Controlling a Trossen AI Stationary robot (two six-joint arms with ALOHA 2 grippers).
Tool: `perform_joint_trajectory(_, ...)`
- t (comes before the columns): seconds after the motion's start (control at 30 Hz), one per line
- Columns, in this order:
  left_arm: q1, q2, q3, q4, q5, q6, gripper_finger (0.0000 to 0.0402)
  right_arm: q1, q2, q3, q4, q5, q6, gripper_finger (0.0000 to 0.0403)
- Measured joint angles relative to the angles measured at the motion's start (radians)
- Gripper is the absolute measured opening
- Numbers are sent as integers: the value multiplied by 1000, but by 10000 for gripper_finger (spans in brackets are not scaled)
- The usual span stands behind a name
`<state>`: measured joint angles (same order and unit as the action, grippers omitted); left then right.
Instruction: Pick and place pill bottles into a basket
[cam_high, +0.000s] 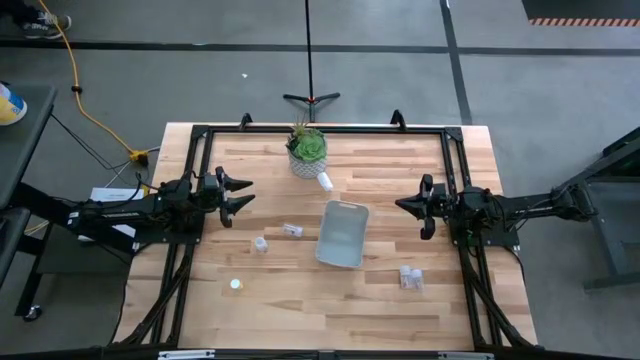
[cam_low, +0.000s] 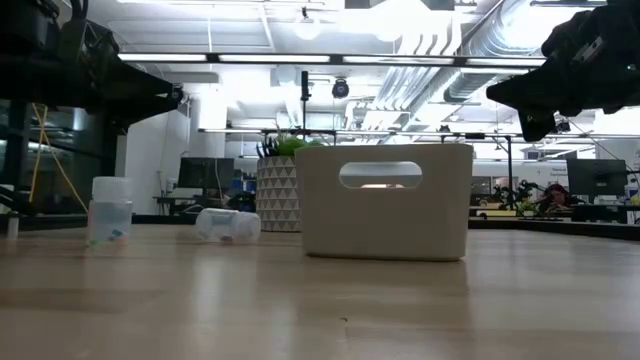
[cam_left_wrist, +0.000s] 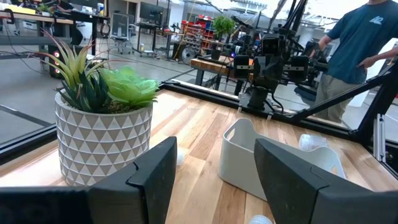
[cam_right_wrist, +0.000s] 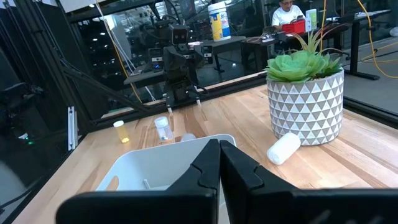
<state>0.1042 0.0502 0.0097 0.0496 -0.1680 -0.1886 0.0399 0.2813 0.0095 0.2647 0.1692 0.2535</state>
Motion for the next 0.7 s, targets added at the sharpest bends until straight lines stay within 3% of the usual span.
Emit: perform_joint_trajectory(0.7,0,0,0,1,-36,-55,250,0,0,0,-14,27,36,0)
